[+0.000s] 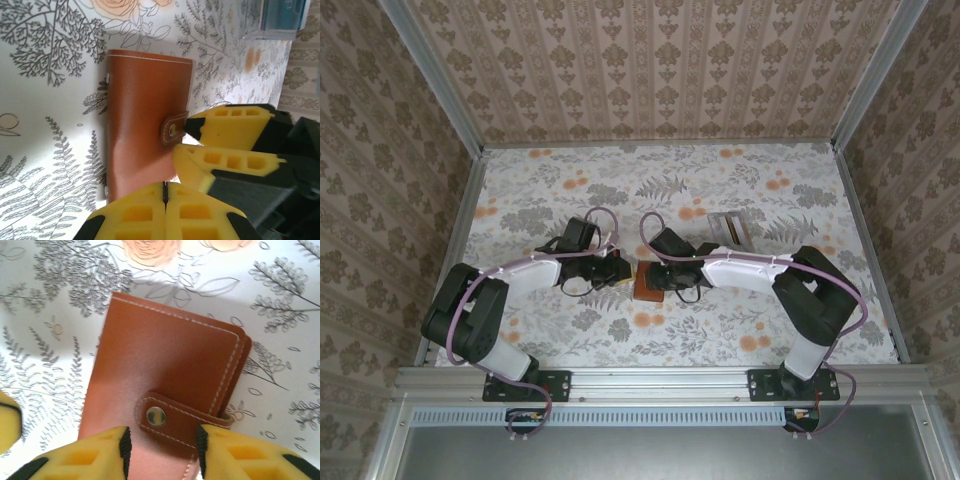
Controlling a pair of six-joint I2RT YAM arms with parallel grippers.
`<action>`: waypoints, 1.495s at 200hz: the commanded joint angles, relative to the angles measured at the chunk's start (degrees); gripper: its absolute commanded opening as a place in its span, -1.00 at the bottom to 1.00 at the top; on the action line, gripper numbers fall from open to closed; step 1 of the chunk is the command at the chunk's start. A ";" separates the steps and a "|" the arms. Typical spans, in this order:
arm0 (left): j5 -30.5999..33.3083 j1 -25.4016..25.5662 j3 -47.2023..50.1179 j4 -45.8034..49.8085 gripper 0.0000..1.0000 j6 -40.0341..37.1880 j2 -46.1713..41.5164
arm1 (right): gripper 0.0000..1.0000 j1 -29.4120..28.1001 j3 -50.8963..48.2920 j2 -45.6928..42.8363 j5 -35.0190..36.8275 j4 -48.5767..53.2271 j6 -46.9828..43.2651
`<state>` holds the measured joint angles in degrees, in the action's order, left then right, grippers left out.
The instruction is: Put the credit cards into the card holder
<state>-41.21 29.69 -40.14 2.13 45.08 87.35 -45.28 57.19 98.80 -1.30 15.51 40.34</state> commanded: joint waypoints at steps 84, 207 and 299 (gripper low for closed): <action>5.81 0.45 -1.86 8.02 -0.13 -7.35 3.76 | -0.46 0.22 2.47 0.56 4.29 3.21 -3.04; -0.58 3.62 -5.43 1.85 -0.78 -6.46 12.32 | -0.31 3.53 -2.30 2.34 -3.77 -4.07 0.36; 1.92 3.44 -5.05 6.92 -1.00 -3.95 2.70 | -0.18 2.00 -4.32 -4.15 -3.91 -9.24 -4.12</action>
<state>-39.00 32.71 -44.77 8.23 39.46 93.21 -42.11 53.01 97.03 -3.46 8.99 37.82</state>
